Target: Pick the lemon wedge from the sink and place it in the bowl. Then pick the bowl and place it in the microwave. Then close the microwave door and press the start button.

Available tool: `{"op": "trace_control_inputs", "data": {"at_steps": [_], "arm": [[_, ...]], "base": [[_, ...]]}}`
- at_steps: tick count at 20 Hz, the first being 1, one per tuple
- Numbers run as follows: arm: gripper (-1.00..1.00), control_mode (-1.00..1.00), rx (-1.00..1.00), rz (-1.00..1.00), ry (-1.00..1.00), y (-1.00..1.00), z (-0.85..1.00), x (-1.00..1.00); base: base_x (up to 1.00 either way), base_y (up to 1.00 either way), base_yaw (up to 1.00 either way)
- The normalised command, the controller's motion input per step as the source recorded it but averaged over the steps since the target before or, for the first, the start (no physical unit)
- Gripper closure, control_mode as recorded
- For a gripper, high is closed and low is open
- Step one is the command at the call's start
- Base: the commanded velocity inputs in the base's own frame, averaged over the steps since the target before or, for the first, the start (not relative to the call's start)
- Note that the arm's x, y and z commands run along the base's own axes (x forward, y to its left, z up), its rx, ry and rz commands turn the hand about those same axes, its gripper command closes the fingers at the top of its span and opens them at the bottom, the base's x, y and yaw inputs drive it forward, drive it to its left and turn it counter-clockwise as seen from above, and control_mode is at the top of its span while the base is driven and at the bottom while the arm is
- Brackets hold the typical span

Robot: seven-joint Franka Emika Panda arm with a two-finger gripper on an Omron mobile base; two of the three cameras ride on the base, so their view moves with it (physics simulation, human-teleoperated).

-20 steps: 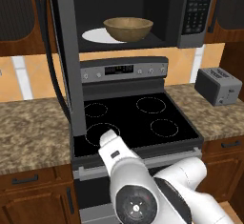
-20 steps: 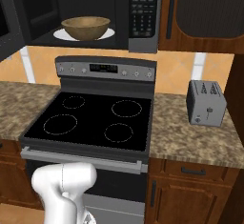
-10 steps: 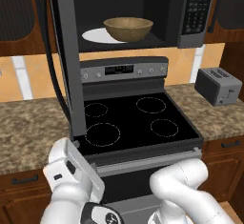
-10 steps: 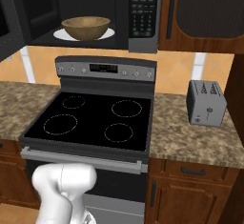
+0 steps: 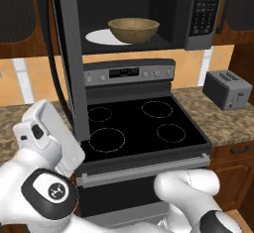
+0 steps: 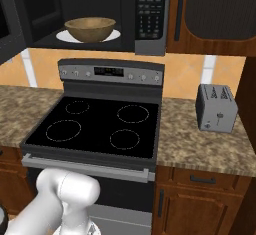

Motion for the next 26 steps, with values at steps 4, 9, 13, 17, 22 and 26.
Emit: {"op": "trace_control_inputs", "data": {"at_steps": [4, 9, 13, 17, 22, 26], "arm": [[-1.0, -1.0, 0.0, -0.32, -0.13, -0.71, 0.76, 0.0], [-1.0, -1.0, 0.0, -0.29, -0.08, -1.0, 0.38, 0.0], [-1.0, -1.0, 0.01, -0.21, 0.0, -1.0, 0.18, 0.25], [-1.0, -1.0, 0.03, -0.12, 0.06, -1.0, 0.32, 0.78], [-1.0, -1.0, 0.02, 0.0, 0.15, -1.0, 0.36, 0.98], [-1.0, -1.0, 0.01, 0.03, 0.28, -1.0, 0.13, 1.0]], "base": [[0.0, 0.0, 0.0], [0.0, 0.0, 0.0], [0.0, 0.0, 0.0], [0.0, 0.0, 0.0], [0.0, 0.0, 0.0], [0.0, 0.0, 0.0]]}}
